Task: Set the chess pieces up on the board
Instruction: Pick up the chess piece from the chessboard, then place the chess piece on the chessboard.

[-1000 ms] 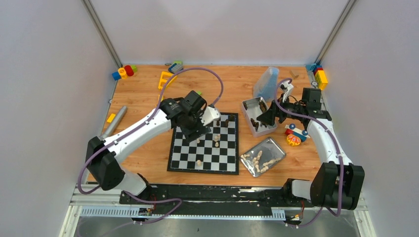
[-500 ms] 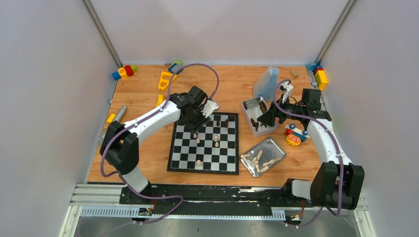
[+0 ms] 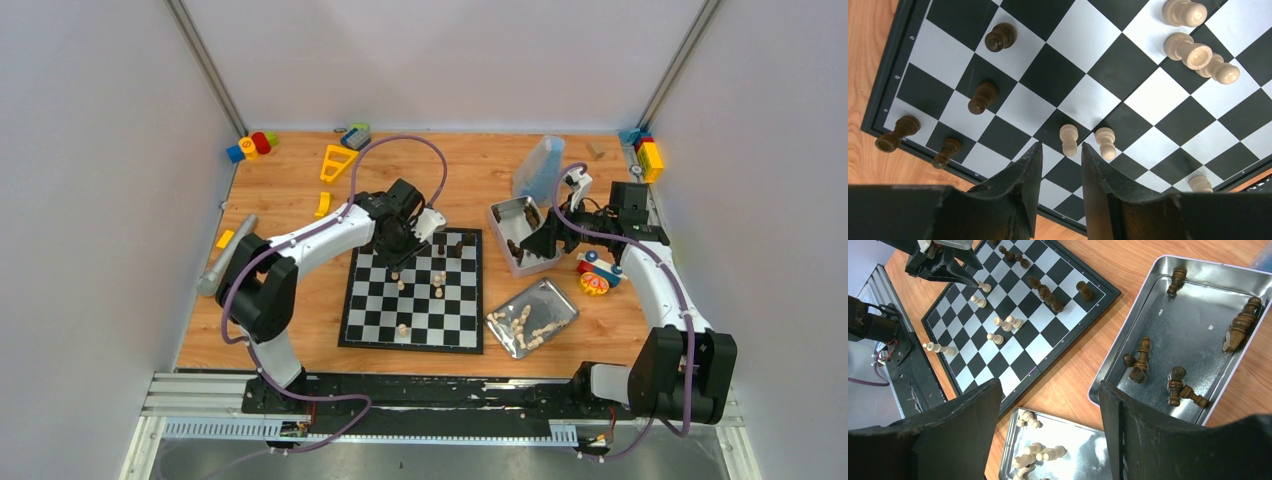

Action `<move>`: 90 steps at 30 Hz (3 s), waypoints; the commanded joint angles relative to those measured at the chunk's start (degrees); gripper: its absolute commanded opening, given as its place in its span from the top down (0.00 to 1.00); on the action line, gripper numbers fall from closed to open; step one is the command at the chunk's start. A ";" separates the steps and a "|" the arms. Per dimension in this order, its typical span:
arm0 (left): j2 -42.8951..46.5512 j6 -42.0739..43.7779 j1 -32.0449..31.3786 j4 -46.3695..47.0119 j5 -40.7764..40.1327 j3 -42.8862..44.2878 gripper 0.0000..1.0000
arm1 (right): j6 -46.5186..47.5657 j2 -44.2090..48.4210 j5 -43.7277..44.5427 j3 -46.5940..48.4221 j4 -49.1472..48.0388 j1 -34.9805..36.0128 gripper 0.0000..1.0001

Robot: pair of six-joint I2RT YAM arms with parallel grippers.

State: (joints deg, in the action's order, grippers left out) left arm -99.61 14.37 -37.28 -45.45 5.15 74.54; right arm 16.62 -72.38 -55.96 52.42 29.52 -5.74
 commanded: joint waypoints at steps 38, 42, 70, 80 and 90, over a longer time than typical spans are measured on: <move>18.51 9.69 4.14 -3.37 3.40 -17.94 0.93 | 1.92 0.24 -0.82 -0.17 -0.78 0.11 0.28; 21.61 12.29 4.15 -4.92 4.75 -21.66 0.92 | 1.97 0.01 -0.83 -0.19 -0.65 0.07 0.28; 20.62 16.96 4.12 -4.35 8.58 -26.38 0.83 | 2.71 -0.96 -0.72 -0.22 -0.16 0.11 0.28; 21.81 16.66 3.83 -3.88 6.67 -25.40 0.55 | 2.89 -1.59 -0.76 -0.05 0.01 0.11 0.28; 20.35 14.71 3.69 -2.37 9.15 -16.20 0.31 | 3.14 -1.54 -0.87 0.04 0.28 0.11 0.28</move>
State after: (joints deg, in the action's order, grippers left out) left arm -78.65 30.00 -33.28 -50.30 11.75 53.21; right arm 18.17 -74.00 -55.96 52.34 30.20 -5.74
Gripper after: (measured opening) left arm 0.677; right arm 0.720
